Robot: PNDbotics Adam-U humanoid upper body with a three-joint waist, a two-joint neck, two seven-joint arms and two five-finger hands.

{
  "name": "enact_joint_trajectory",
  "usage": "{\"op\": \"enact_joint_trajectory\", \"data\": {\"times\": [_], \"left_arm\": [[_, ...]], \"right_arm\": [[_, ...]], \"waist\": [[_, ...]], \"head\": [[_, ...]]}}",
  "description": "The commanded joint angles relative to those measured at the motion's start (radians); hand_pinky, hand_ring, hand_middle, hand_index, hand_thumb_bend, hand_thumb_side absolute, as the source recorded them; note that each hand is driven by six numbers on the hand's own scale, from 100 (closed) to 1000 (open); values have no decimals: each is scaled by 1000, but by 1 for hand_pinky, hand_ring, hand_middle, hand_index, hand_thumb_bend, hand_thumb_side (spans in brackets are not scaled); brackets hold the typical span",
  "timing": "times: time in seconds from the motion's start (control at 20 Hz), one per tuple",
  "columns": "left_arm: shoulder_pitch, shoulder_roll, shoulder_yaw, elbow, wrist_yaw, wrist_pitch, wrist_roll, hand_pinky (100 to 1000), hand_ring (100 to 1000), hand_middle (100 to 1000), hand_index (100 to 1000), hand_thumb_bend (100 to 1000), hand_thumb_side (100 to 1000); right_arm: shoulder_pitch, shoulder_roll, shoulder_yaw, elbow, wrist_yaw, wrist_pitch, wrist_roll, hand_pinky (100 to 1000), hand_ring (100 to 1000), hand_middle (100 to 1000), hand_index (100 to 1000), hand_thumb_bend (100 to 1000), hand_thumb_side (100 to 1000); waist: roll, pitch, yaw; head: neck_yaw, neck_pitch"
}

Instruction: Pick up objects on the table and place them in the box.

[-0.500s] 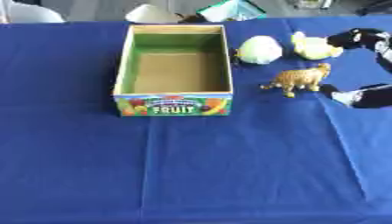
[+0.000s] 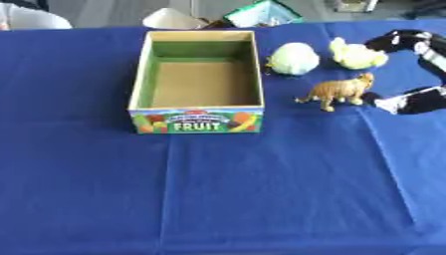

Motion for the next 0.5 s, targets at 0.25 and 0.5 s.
{"op": "enact_joint_trajectory", "data": {"times": [0.25,0.5], "left_arm": [[-4,23,-5,-21,0,-1,-6,540,625,658,775,332,602],[-3,22,-7,-21,2,-1,-8,540,625,658,775,332,602]], "right_arm": [[-89,-5,31,113,87,-35,40,822,827,783,869,422,100],[-140,27,50,190,150,-60,56,822,827,779,865,422,100]], "waist": [[1,-18,5],[4,-20,9]], "head": [[-8,11],[-12,14]]}}
